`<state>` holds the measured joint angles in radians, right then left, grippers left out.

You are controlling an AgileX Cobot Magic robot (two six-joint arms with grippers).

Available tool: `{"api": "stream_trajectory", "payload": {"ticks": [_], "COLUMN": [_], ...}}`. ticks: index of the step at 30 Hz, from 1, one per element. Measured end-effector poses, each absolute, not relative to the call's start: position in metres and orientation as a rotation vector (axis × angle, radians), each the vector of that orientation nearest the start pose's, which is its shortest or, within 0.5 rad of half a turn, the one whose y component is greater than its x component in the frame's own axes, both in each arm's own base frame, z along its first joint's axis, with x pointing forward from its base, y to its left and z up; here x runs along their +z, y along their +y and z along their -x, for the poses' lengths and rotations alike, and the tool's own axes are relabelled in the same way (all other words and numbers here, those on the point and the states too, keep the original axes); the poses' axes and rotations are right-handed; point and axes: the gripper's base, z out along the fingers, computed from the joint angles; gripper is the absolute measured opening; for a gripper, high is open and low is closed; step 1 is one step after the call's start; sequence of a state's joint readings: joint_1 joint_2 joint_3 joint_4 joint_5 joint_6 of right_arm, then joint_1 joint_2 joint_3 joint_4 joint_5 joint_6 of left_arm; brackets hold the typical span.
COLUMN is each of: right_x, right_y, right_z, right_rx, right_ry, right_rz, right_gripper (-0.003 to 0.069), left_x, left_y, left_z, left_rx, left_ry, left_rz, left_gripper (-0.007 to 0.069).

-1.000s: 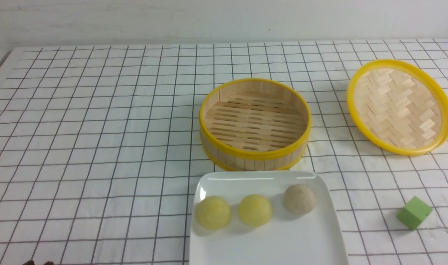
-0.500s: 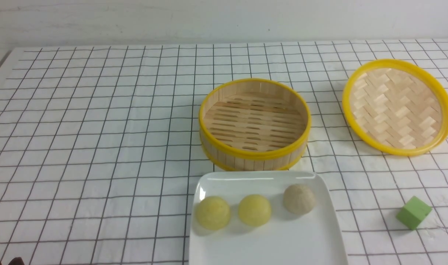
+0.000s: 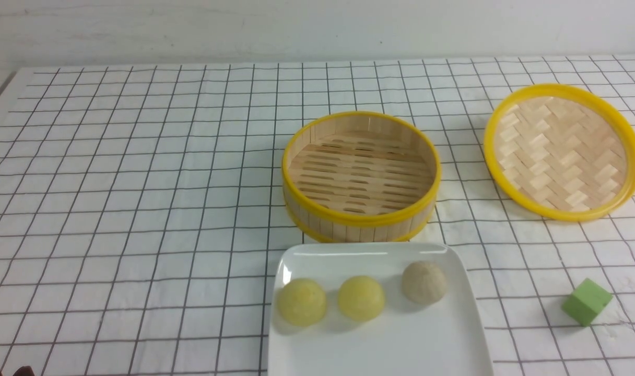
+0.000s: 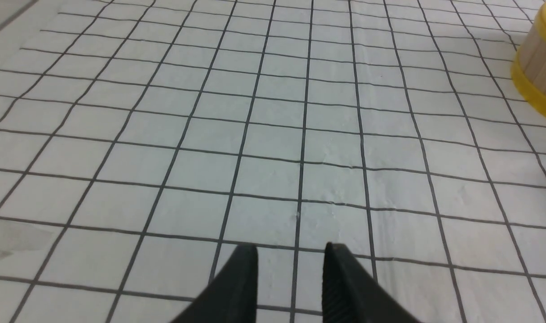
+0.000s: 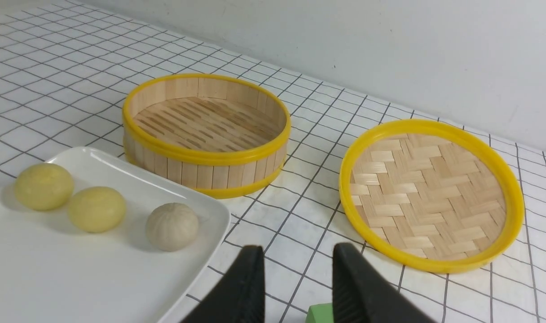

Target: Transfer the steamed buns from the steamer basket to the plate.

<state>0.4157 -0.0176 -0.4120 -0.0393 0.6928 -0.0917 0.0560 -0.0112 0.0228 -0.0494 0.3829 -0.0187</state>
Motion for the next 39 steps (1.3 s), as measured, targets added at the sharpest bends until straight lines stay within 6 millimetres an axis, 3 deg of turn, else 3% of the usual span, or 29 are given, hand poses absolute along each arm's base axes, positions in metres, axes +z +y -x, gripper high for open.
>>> {"api": "stream_trajectory", "payload": {"ticks": [39], "right_x": [0.2807], "right_y": [0.0041], "right_z": [-0.015], "right_rx": [0.225], "right_ry": [1.706], "right_rz": [0.411], "right_gripper": [0.0241], "left_x": [0.1717], "left_y": [0.0013], "left_z": [-0.0523], "left_rx": [-0.021], "left_ry": [1.875], "left_rz": [0.098], "left_gripper": [0.024]}}
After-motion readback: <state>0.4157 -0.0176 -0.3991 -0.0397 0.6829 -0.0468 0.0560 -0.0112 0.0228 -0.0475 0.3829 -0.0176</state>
